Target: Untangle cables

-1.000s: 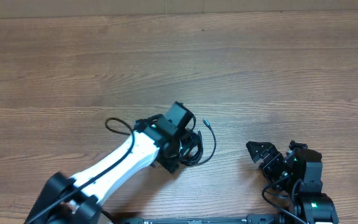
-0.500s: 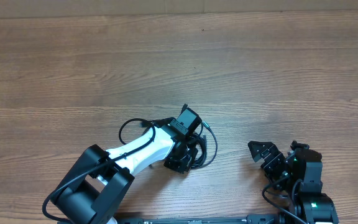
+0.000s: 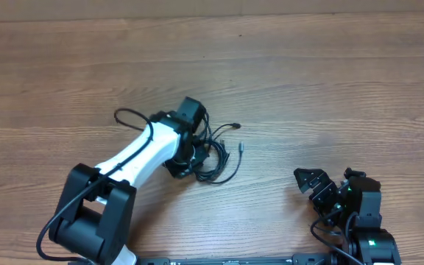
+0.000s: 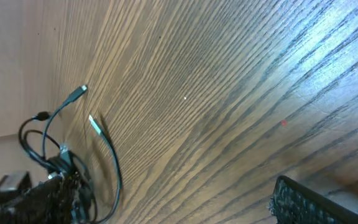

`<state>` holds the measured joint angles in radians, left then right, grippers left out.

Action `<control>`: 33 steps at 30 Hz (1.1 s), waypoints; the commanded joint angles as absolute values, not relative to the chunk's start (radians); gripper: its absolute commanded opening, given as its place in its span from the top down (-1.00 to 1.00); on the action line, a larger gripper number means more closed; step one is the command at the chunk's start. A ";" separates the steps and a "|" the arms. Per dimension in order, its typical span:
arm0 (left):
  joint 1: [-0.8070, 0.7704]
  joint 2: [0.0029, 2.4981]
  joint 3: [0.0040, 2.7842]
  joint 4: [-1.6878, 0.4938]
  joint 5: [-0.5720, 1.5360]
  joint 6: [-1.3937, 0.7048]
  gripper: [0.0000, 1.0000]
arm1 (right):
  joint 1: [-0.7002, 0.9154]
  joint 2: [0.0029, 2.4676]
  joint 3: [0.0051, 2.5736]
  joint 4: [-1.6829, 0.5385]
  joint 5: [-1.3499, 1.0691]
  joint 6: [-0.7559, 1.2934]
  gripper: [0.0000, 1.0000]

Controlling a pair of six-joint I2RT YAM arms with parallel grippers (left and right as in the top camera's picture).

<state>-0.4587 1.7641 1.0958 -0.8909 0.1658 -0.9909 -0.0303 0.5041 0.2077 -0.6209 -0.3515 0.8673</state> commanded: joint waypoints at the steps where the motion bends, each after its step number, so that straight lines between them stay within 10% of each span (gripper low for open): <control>1: -0.456 1.759 1.195 -0.962 0.084 -0.719 0.92 | -0.027 0.505 0.224 -0.614 -0.341 0.863 -1.00; 13: -0.466 1.755 1.339 -1.171 0.015 -0.303 0.91 | -0.027 0.505 0.224 -0.445 -0.612 0.769 -1.00; 33: -0.512 1.755 1.566 -1.216 -0.128 -0.089 0.92 | 0.008 0.508 0.224 -0.005 -0.879 1.501 -0.83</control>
<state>-0.4755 1.7641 1.5215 -1.2228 -0.0441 -0.1188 -0.0166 0.5098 0.2077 -0.0456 -0.8623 1.3857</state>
